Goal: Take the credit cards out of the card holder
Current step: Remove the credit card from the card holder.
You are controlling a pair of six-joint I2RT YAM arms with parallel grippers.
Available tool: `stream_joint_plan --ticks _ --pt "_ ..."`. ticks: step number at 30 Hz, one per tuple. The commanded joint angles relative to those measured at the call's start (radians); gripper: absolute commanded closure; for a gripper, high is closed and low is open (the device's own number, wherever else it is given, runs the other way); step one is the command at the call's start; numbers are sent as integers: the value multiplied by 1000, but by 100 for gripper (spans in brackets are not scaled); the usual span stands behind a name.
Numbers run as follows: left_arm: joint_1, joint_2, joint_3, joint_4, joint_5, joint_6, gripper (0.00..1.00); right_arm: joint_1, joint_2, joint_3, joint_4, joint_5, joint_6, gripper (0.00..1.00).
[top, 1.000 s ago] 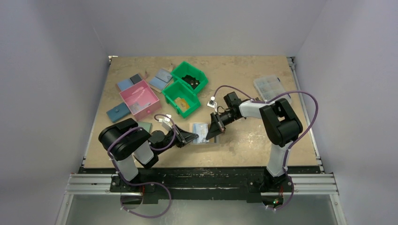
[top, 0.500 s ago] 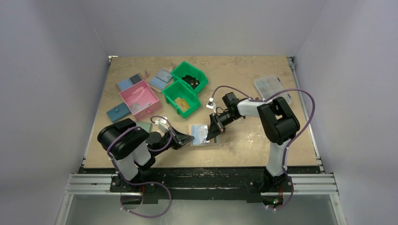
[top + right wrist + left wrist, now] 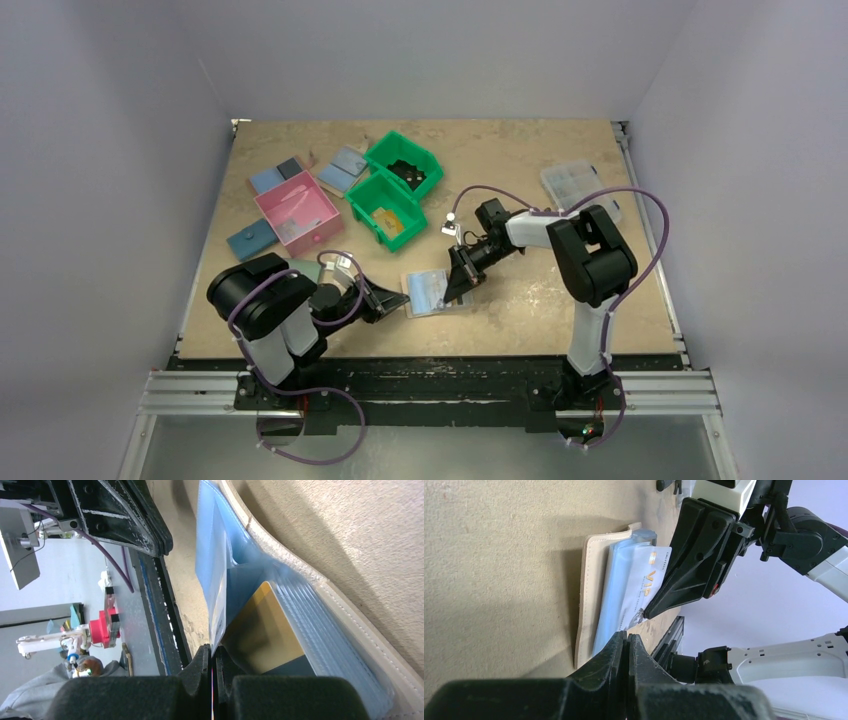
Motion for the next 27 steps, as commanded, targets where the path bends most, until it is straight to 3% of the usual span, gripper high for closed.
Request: stream_joint_plan --ticks 1,13,17,22,25,27 --pt "10 -29 0 300 19 26 100 -1 -2 44 -43 12 -61 100" --pt "12 -84 -9 293 22 4 97 -2 -25 84 -140 126 -144 100" --pt "13 -173 -1 181 30 30 95 -4 -30 96 -168 148 -173 100" --pt "14 -420 51 -188 26 116 91 -10 -31 111 -231 173 -232 100" --pt "11 -684 142 -591 -5 243 85 -36 -39 122 -263 182 -264 100" --pt "11 -837 228 -889 -60 343 76 -54 -48 122 -271 200 -274 100"
